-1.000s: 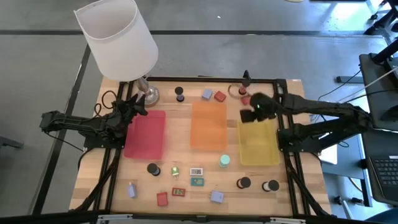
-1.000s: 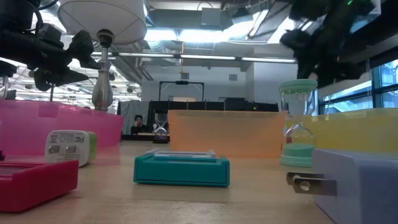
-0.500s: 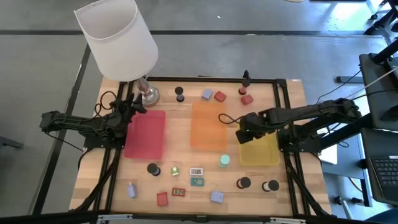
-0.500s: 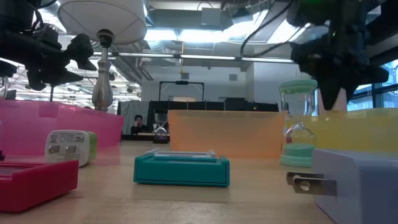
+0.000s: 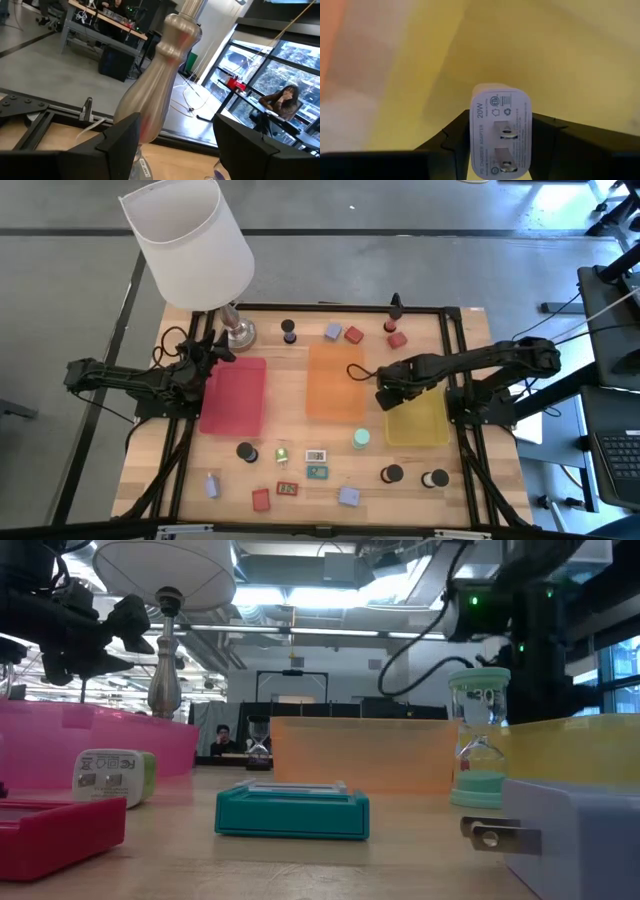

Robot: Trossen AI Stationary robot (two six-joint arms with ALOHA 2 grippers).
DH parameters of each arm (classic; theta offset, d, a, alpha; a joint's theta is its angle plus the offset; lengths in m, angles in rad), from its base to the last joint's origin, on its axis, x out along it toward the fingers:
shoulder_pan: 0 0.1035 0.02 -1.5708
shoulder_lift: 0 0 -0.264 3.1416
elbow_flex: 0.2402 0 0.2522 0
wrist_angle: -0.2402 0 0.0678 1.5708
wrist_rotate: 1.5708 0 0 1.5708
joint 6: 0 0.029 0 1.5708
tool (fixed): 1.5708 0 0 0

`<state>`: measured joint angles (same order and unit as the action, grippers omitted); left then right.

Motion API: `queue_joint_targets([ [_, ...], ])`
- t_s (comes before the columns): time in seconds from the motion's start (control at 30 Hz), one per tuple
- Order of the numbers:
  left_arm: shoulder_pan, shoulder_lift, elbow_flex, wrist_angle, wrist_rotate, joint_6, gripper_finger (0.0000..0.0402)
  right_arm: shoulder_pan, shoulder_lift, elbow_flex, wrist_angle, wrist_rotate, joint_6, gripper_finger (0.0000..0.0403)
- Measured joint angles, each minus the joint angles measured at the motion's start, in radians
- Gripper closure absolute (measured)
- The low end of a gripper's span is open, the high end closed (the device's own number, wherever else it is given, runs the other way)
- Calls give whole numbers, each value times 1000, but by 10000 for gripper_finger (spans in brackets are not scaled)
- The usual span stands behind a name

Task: Pick & Place Office items
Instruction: Put the pink charger adapter into the yellow bin

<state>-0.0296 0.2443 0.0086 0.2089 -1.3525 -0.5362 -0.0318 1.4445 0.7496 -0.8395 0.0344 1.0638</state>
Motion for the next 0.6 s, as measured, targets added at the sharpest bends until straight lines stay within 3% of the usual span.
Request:
queue_joint_targets([
  [0.4, 0, 0, 0, 0, 10, 0, 155, -1, -3, -64, 80, 62, 52, 265],
  [0.6, 0, 0, 0, 0, 10, 0, 155, -2, -23, -55, 68, 39, 51, 223],
])
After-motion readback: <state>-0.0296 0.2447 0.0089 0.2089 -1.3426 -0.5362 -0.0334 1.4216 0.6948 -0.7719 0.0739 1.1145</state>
